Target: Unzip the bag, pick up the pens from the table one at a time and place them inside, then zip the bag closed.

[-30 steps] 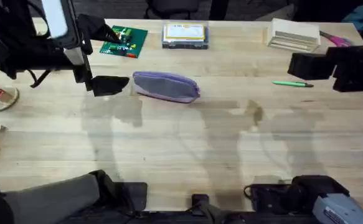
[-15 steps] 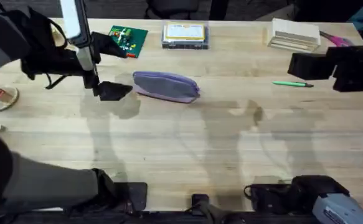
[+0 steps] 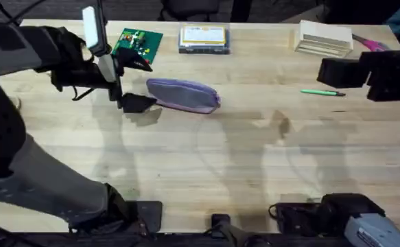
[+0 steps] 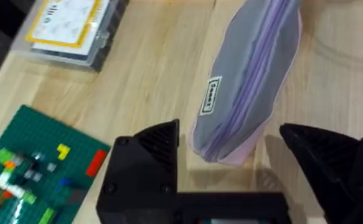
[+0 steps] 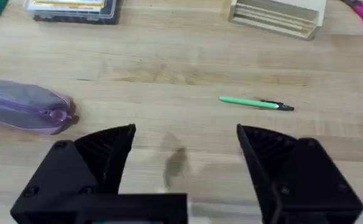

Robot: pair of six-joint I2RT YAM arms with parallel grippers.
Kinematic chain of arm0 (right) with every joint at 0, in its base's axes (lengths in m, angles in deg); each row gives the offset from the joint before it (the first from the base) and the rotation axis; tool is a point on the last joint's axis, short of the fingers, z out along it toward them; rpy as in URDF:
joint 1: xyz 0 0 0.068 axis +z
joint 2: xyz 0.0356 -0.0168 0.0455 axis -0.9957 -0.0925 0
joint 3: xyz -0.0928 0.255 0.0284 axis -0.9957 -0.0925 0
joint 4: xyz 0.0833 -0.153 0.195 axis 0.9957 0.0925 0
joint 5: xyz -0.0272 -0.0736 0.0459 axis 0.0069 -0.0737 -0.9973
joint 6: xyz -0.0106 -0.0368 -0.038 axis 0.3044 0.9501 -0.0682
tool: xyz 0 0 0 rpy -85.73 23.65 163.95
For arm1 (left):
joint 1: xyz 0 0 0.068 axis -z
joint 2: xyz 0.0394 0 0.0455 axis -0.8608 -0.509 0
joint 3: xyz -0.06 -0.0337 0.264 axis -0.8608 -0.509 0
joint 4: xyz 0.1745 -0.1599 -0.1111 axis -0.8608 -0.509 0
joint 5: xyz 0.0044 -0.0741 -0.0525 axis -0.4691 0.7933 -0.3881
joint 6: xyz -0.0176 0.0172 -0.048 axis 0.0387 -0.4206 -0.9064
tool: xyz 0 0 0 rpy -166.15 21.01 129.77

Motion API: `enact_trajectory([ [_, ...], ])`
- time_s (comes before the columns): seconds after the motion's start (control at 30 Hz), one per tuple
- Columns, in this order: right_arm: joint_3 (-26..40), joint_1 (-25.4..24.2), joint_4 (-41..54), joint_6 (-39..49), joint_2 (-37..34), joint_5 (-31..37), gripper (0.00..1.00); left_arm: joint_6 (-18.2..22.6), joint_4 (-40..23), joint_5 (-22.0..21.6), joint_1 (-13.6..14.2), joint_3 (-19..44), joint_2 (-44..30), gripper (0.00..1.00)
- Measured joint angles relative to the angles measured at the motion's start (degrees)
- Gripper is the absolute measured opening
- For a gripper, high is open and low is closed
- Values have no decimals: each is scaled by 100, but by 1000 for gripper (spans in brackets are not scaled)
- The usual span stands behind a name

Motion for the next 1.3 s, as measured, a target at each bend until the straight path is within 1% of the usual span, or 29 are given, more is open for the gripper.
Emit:
enact_trajectory([
  [0.1,0,0,0,0,0,0,998,0,18,18,80,0,-76,993],
  [0.17,0,0,0,0,0,0,998,-2,39,44,109,0,-81,888],
  [0.27,0,0,0,0,0,0,998,6,48,77,109,0,-81,611],
  [0.4,0,0,0,0,0,0,998,-2,37,90,109,0,-81,178],
  [0.43,0,0,0,0,0,0,998,6,32,79,118,0,-81,98],
  [0.47,0,0,0,0,0,0,998,13,35,74,125,0,-87,60],
  [0.6,0,0,0,-92,0,0,997,20,37,72,129,0,-88,46],
  [0.8,0,0,0,-710,-6,-17,997,20,35,72,129,0,-88,41],
  [0.9,2,0,0,-935,-98,-230,998,20,35,72,129,0,-88,42],
  [1.1,2,4,0,-1132,-606,-892,998,20,37,74,129,0,-88,42],
  [1.2,2,71,-4,-1116,-870,-1022,998,20,37,74,129,0,-88,42],
  [1.3,2,261,-9,-797,-1091,-1073,998,20,39,74,129,0,-88,42],
])
